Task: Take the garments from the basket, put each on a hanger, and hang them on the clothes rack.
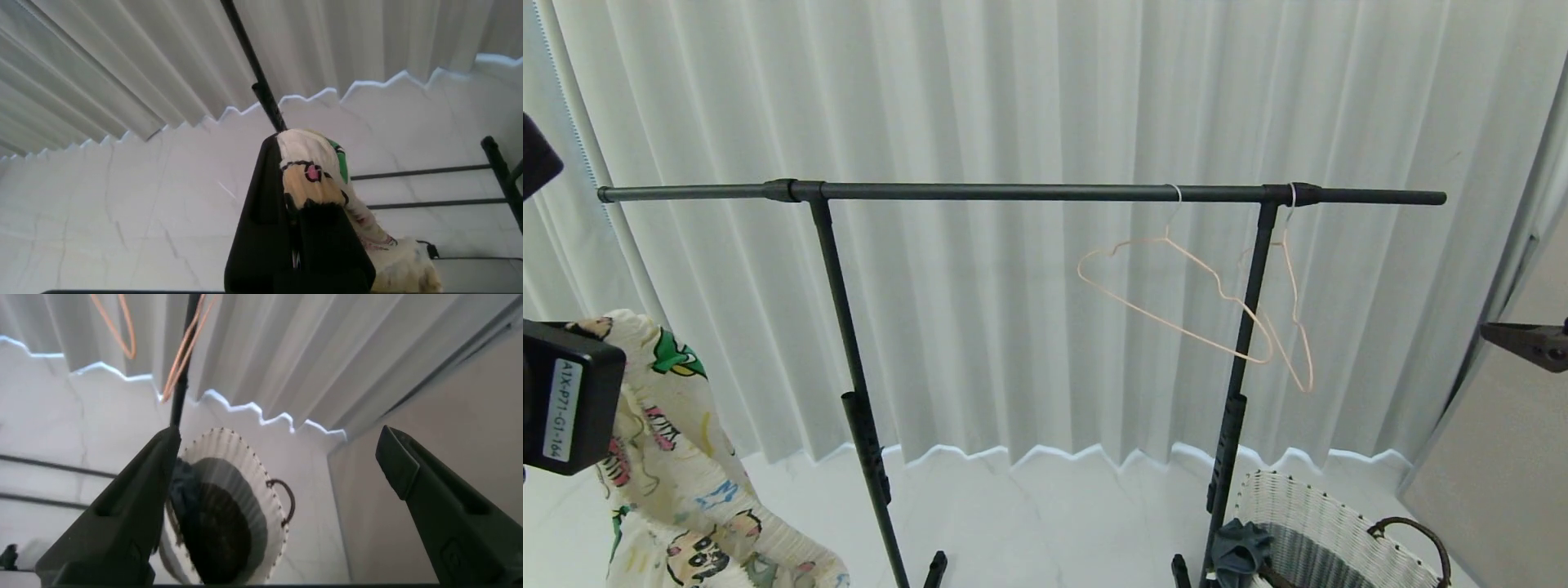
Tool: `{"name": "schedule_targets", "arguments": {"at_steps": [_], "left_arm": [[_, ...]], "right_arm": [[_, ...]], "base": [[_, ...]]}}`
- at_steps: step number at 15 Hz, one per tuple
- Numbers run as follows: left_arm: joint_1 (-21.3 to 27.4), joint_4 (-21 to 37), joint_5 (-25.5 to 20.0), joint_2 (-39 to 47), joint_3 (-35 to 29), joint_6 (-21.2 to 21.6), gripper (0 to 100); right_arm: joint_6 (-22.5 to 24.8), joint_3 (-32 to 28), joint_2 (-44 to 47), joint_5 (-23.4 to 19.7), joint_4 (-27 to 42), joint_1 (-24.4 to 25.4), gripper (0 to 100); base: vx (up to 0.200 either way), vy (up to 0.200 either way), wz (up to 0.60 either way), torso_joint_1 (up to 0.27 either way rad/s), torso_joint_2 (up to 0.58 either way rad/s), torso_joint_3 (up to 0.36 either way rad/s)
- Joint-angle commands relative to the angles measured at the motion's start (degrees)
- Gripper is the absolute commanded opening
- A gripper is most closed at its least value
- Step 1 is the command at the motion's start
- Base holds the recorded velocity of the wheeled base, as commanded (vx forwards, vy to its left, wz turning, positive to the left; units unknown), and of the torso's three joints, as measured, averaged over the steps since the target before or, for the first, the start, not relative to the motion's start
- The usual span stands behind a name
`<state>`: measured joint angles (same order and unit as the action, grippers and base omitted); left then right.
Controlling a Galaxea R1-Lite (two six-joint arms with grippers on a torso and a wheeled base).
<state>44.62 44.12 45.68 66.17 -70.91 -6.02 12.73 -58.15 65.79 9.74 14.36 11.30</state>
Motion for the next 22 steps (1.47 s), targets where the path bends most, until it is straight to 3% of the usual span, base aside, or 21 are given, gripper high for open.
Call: {"name": "schedule_targets", "arguments": {"at_steps": [1, 11, 16, 19, 22], "left_arm": [[0.03, 0.0, 0.02, 0.19, -0.02, -0.04, 0], [0.12, -0.08, 0.02, 0.19, 0.69, 0.05, 0], [0.21, -0.08, 0.2, -0.6, 1.57, -0.04, 0], [0.21, -0.08, 1.26, -0.6, 1.65, -0.04, 0], [0.21, 0.0, 1.26, -0.6, 2.18, -0.04, 0]], "right_arm": [[-1.04, 0.14, 1.36, 0.02, -0.03, 0.04, 100], [-9.3, 0.14, 8.04, 0.1, -1.18, 0.65, 100], [-14.66, 0.05, 15.86, 0.81, -4.96, 5.13, 100], [-16.77, -0.21, 21.66, 5.11, -6.45, 5.05, 100], [-22.57, -0.12, 26.4, 9.24, -6.89, 6.19, 100]], "base": [[0.2, 0.0, 0.0, 0.002, 0.0, -0.002], [0.2, 0.0, 0.0, 0.002, 0.0, 0.002], [0.0, 0.0, 0.0, 0.0, 0.0, 0.0], [0.0, 0.0, 0.0, 0.0, 0.0, 0.0], [0.0, 0.0, 0.0, 0.0, 0.0, 0.0]]}}
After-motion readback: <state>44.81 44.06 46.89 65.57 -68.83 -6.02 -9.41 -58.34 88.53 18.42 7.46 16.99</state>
